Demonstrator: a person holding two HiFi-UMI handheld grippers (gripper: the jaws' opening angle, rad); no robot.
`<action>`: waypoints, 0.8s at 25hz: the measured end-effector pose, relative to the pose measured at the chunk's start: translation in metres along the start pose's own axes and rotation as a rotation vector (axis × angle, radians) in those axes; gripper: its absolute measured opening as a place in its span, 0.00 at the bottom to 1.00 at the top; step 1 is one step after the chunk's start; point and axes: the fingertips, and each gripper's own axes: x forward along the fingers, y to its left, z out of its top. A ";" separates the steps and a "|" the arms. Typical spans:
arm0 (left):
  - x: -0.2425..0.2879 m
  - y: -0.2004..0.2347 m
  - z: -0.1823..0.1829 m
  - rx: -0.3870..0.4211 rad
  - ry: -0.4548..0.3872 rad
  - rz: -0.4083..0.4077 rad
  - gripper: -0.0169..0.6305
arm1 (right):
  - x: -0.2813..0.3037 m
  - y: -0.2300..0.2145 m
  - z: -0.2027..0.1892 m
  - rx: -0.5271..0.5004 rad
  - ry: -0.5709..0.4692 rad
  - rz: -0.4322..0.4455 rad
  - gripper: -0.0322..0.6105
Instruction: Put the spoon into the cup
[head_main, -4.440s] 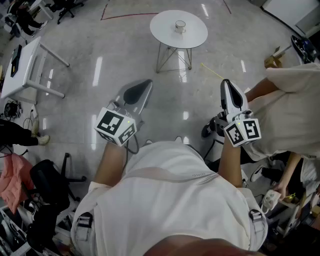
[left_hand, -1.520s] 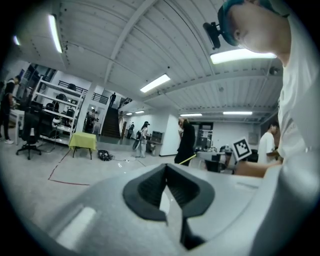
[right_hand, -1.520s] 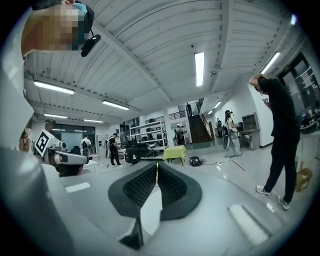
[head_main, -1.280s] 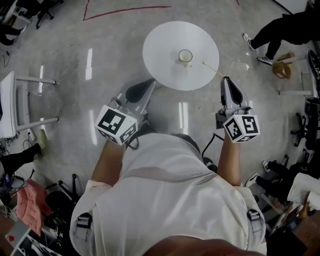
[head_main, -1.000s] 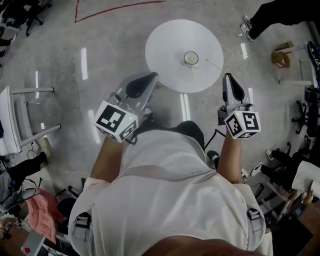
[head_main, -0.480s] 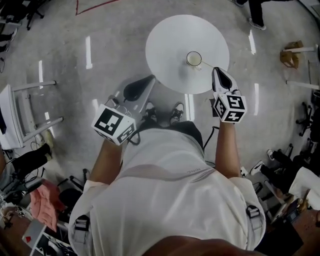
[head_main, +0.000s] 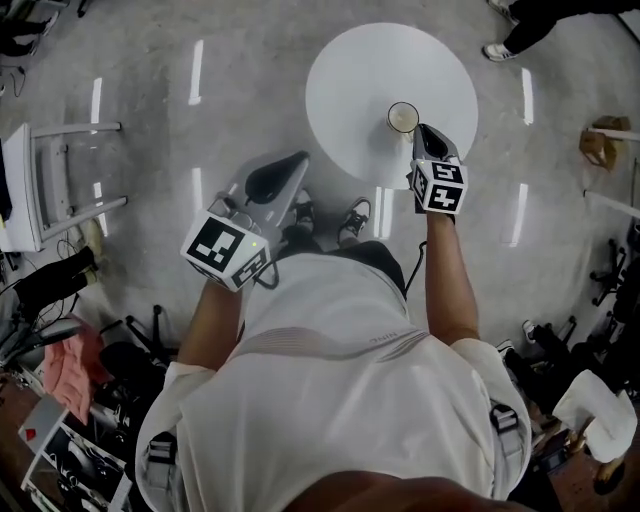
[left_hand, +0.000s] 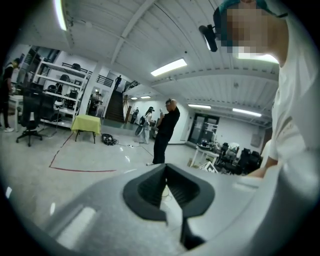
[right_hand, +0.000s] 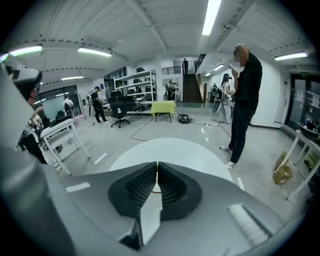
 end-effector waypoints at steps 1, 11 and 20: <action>-0.003 0.000 0.000 0.000 -0.001 0.008 0.03 | 0.004 0.000 -0.003 0.002 0.008 0.001 0.07; -0.026 0.007 0.000 -0.023 -0.024 0.049 0.03 | 0.019 0.010 -0.009 0.040 0.007 0.032 0.09; -0.042 0.013 0.007 -0.002 -0.049 0.003 0.03 | -0.012 0.011 0.031 0.092 -0.123 -0.025 0.13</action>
